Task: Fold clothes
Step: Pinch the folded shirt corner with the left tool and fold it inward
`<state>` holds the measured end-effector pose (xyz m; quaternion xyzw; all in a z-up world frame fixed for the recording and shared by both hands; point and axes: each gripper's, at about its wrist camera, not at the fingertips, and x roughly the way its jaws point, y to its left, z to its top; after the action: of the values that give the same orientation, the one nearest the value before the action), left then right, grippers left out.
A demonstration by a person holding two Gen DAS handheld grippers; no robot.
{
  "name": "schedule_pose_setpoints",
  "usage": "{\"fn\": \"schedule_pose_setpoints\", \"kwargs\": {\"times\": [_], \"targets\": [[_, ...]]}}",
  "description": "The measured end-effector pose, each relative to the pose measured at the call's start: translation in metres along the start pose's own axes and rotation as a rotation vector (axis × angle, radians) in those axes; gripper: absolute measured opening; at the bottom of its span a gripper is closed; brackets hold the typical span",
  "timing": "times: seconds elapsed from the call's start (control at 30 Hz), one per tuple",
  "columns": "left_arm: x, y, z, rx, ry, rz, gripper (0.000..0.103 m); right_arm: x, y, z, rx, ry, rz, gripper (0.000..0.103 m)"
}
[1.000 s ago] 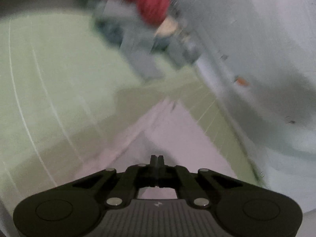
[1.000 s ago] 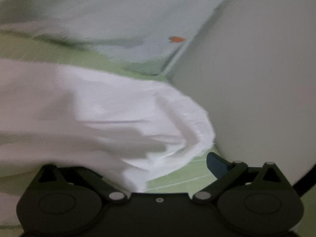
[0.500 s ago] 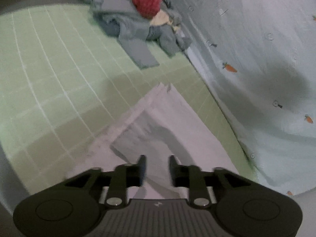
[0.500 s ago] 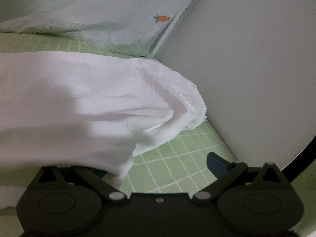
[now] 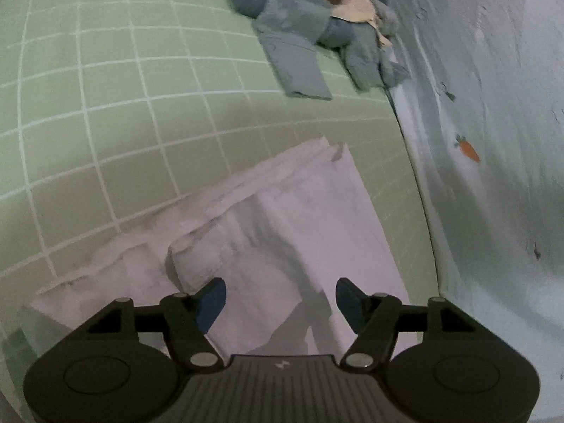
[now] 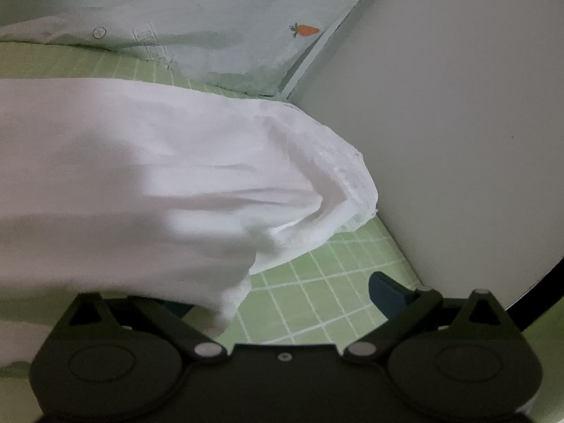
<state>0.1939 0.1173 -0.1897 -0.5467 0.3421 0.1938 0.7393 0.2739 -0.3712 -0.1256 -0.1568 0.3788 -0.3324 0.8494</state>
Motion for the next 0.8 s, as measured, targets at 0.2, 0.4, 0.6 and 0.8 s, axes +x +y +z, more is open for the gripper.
{"fn": "schedule_pose_setpoints", "kwargs": {"times": [0.2,0.4,0.6,0.8], "targets": [[-0.021,-0.004,-0.007,0.054,-0.075,-0.032,0.0,0.003,-0.006,0.002,0.021,-0.029,0.015,0.102],[-0.1,-0.02,-0.024,0.3,-0.211,-0.265,0.0,-0.012,-0.033,0.004,0.135,-0.125,0.008,0.103],[-0.078,0.048,-0.053,0.328,-0.138,0.06,0.0,0.011,-0.023,-0.018,0.075,0.011,0.038,0.103],[-0.09,0.081,-0.054,0.219,-0.138,0.111,0.005,0.002,-0.032,-0.013,0.043,0.028,0.089,0.103]]}}
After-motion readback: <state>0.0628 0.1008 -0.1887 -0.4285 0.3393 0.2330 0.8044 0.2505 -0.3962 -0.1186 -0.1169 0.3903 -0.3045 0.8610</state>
